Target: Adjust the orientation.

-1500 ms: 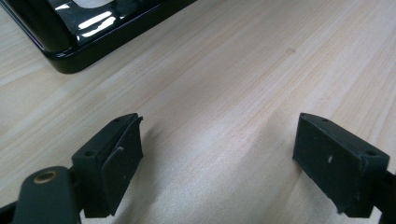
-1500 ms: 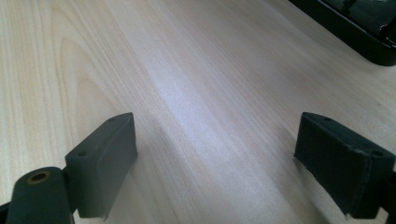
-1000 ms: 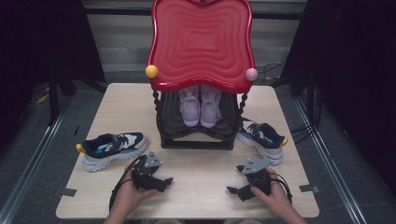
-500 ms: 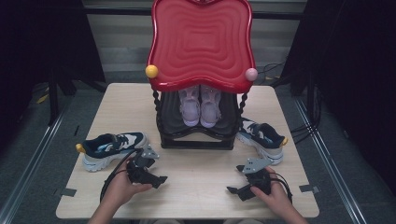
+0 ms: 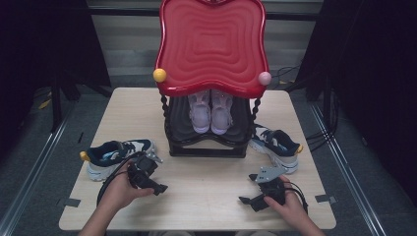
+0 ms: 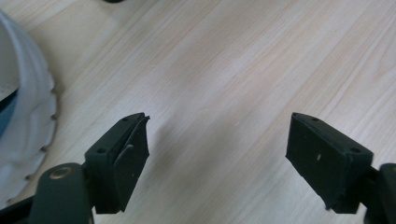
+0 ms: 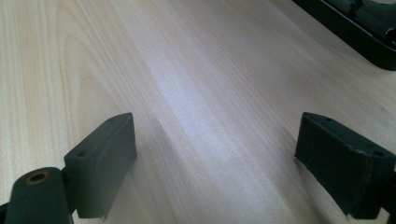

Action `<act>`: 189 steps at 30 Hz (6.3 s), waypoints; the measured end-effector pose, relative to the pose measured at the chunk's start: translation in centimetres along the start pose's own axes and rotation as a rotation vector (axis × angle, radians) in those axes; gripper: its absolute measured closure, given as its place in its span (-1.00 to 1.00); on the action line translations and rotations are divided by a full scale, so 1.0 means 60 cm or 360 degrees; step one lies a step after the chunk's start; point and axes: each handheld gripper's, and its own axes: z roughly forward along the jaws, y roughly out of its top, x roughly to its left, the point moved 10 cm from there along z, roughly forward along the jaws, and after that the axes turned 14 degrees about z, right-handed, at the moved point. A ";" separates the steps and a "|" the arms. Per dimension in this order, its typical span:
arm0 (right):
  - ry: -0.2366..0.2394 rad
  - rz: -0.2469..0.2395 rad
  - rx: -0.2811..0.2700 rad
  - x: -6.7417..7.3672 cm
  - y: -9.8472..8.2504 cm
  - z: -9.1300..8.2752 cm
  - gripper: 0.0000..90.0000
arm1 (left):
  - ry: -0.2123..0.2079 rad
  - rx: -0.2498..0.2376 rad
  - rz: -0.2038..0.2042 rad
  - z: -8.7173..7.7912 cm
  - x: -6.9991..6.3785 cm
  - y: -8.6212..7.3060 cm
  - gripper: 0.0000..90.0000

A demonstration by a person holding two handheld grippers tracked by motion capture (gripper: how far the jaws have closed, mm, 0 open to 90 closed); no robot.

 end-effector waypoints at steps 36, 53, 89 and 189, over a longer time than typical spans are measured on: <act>0.0010 -0.0010 -0.0004 0.000 0.001 0.001 -0.75 | 0.0194 0.0164 -0.0023 -0.131 0.111 -0.016 -0.41; 0.0010 -0.0018 -0.0001 -0.001 0.001 0.001 -0.75 | 0.0274 0.0294 -0.0064 -0.113 0.160 -0.086 -0.28; 0.0012 -0.0019 -0.0001 -0.001 0.001 0.001 -0.75 | 0.0176 0.0239 -0.0091 -0.105 0.104 -0.042 0.23; 0.0010 -0.0020 -0.0001 -0.001 0.001 0.001 -0.75 | -0.0041 0.0106 -0.0017 -0.095 0.024 0.004 0.63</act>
